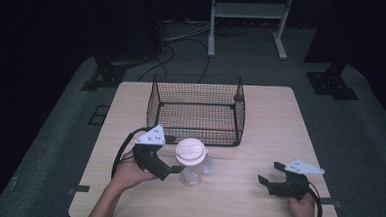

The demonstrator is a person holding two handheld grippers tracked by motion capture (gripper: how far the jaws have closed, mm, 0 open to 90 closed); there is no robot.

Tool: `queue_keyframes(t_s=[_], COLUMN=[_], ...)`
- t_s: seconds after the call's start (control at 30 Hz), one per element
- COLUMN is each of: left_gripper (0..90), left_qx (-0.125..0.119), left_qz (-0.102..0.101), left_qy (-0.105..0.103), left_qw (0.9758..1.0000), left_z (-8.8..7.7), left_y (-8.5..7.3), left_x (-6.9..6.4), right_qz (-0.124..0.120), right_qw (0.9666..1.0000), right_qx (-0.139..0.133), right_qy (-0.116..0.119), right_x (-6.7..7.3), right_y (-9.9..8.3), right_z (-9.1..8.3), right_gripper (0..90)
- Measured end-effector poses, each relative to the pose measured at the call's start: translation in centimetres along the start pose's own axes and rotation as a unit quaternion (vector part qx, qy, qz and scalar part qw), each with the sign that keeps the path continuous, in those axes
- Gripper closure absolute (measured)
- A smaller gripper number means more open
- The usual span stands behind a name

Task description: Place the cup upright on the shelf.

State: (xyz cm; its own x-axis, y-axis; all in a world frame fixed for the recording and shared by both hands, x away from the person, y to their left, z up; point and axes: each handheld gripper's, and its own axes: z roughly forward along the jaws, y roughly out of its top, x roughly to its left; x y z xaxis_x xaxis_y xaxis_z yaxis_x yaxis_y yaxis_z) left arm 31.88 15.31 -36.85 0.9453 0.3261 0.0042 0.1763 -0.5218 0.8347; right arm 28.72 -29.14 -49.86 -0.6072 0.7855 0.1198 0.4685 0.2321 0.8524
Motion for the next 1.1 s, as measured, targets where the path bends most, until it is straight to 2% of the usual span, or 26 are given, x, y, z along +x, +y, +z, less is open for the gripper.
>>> queue_keyframes(t_s=[0.17, 0.57, 1.1], left_gripper=[0.6, 0.6, 0.6], left_qx=[0.005, 0.027, 0.065], left_qz=[0.002, 0.004, 0.014], left_qy=[-0.011, -0.019, -0.035], left_qw=[0.9999, 0.9995, 0.9972], left_z=[0.5, 1.9, 3.9], left_y=[0.1, 0.6, 1.6], left_x=[0.0, 0.4, 0.3], right_qz=[0.000, -0.001, -0.003], right_qw=[1.0000, 1.0000, 1.0000], right_qx=[0.000, -0.001, 0.000], right_qy=[0.001, 0.002, 0.004], right_x=[0.0, 0.0, 0.0], right_y=[0.0, 0.0, 0.0], right_z=[0.0, 0.0, 0.0], right_gripper=[12.9, 12.9, 12.9])
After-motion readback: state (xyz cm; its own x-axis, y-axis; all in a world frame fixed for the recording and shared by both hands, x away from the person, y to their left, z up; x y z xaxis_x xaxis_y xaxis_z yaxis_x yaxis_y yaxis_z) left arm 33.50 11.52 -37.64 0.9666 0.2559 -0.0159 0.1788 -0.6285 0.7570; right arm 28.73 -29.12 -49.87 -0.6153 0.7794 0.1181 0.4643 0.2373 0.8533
